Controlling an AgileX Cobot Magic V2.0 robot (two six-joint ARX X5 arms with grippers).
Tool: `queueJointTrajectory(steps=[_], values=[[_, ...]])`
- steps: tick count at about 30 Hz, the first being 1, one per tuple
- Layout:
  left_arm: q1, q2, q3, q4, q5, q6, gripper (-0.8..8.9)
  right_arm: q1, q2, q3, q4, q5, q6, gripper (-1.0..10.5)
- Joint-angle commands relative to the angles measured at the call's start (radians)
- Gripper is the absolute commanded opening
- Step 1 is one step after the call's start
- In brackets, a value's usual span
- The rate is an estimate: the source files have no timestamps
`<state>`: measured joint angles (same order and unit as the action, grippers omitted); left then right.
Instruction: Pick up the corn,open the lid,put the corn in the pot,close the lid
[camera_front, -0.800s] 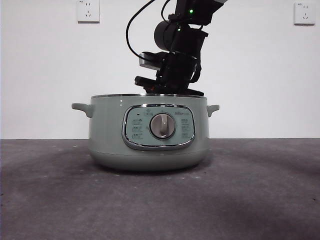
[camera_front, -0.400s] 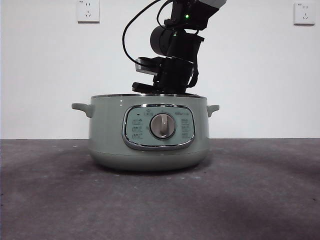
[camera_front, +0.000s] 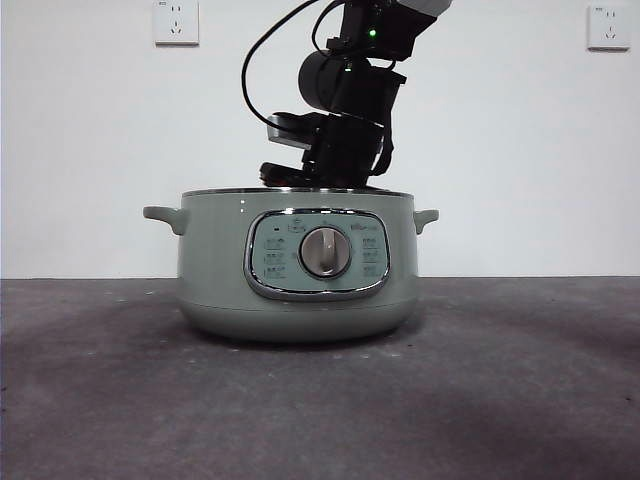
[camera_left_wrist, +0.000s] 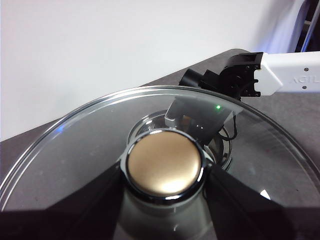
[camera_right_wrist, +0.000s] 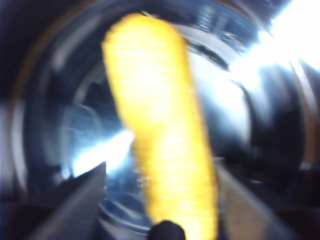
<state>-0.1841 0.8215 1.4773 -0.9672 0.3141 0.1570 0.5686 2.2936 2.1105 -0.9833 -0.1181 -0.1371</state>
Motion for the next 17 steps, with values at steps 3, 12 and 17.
queueJointTrajectory(steps=[3, 12, 17], values=[[0.002, -0.008, 0.009, 0.045, 0.008, 0.004, -0.06, 0.002, 0.011, 0.047, -0.032, 0.004, 0.003, 4.8], [-0.001, 0.009, 0.009, 0.048, 0.007, 0.004, -0.06, 0.000, -0.015, 0.398, -0.248, 0.033, 0.023, 4.7], [-0.006, 0.030, 0.009, 0.054, 0.008, 0.004, -0.06, -0.002, -0.016, 0.623, -0.396, 0.043, 0.071, 4.7]])
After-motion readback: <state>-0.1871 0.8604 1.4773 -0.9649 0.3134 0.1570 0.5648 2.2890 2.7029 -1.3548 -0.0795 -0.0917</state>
